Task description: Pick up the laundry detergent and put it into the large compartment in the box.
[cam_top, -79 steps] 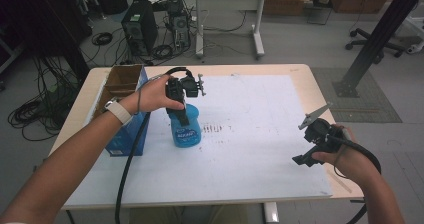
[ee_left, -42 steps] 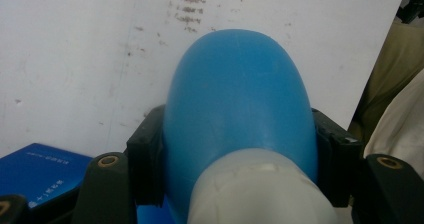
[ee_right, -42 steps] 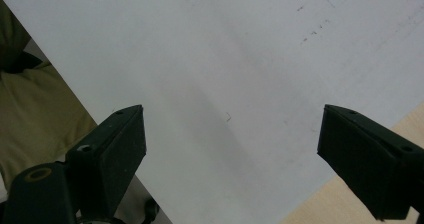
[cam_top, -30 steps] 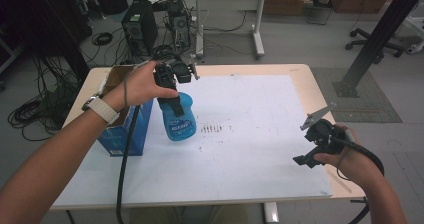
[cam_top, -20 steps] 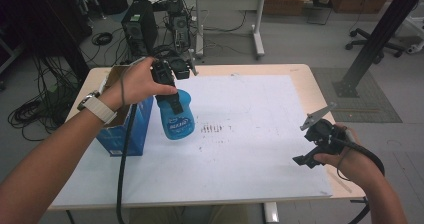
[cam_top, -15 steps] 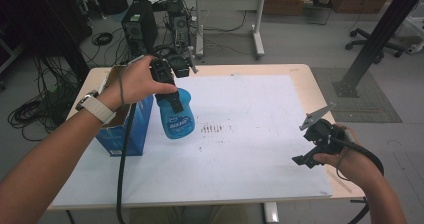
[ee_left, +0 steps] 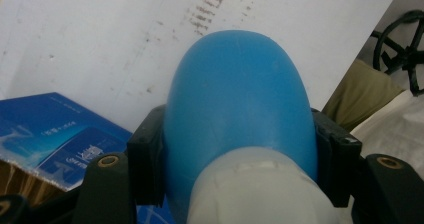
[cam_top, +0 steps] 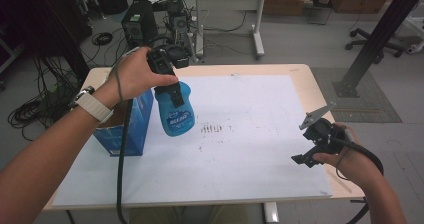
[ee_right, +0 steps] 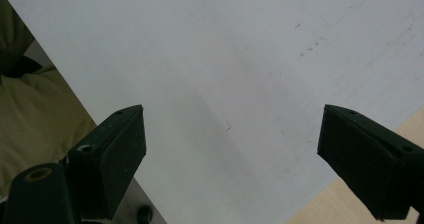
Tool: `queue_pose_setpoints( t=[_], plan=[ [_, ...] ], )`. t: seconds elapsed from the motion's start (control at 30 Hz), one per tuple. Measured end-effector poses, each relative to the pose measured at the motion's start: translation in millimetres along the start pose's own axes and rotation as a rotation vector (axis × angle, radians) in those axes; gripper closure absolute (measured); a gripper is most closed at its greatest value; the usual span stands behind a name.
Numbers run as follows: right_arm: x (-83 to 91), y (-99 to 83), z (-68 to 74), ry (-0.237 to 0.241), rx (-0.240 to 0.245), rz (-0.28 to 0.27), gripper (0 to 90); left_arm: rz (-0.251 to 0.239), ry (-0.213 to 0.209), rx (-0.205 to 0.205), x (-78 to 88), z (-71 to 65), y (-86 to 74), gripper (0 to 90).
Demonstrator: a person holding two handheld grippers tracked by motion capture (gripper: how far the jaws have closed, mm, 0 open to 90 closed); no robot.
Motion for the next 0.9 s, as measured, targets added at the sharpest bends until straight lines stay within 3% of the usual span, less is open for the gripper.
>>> queue_pose_setpoints(
  t=[0.9],
  plan=[
    [4.1, 6.3, -0.9, 0.003, 0.029, -0.017, 12.0, 0.004, 0.078, 0.262, 61.4, 15.7, -22.5, 37.4]
  ],
)
Point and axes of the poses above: each handheld gripper's, and its own axes: x roughly backward along the jaws, y roughly out of its top, z roughly to its left, the point moved 9 cm from there along -x, roughly forward along the jaws, and after that the axes turned 10 degrees about -x, right-handed, at the moved point
